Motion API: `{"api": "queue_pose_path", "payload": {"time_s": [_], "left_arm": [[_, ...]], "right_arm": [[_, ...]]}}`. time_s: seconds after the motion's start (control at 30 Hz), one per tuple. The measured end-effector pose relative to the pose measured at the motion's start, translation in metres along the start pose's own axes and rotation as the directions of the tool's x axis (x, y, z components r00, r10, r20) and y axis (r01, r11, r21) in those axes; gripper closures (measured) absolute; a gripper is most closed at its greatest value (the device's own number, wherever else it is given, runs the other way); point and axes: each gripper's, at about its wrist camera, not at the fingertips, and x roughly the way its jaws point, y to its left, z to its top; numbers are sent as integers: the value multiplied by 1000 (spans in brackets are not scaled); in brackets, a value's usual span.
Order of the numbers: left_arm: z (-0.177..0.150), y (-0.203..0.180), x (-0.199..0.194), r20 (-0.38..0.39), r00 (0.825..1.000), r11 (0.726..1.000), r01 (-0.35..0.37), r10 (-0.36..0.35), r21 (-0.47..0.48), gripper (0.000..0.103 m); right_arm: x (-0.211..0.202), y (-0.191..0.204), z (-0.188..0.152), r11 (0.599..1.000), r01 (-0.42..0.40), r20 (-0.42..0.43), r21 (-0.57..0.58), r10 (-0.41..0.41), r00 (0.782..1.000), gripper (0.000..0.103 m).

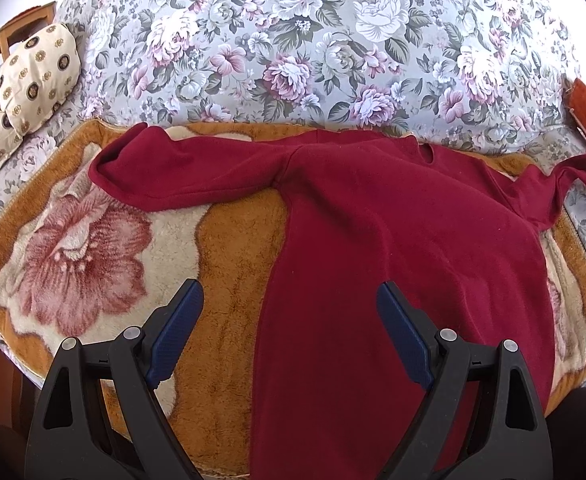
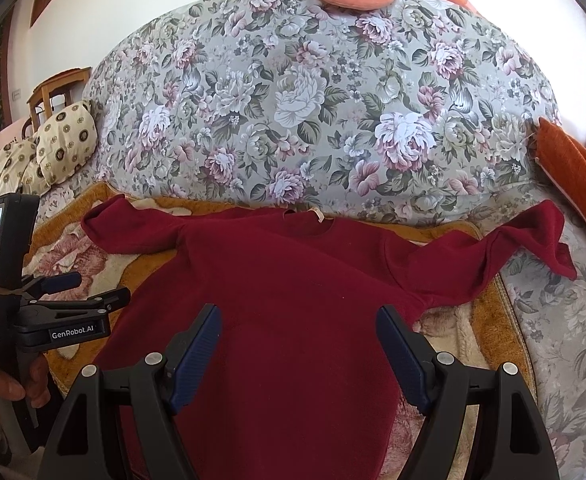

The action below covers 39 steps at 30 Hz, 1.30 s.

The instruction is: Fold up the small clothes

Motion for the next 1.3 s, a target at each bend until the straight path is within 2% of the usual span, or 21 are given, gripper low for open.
{"api": "queue_pose_path", "payload": {"time_s": [0.73,1.3], "left_arm": [[5,19,30,-53,998,998,-32,29,-52,15],[19,68,61,-82,994,988,-84,74,-132,15]], "right_arm": [[50,17,11,999,-37,-68,-14,35,997,26],[118,65,22,989,-130,-153,-67,119,981,26]]}}
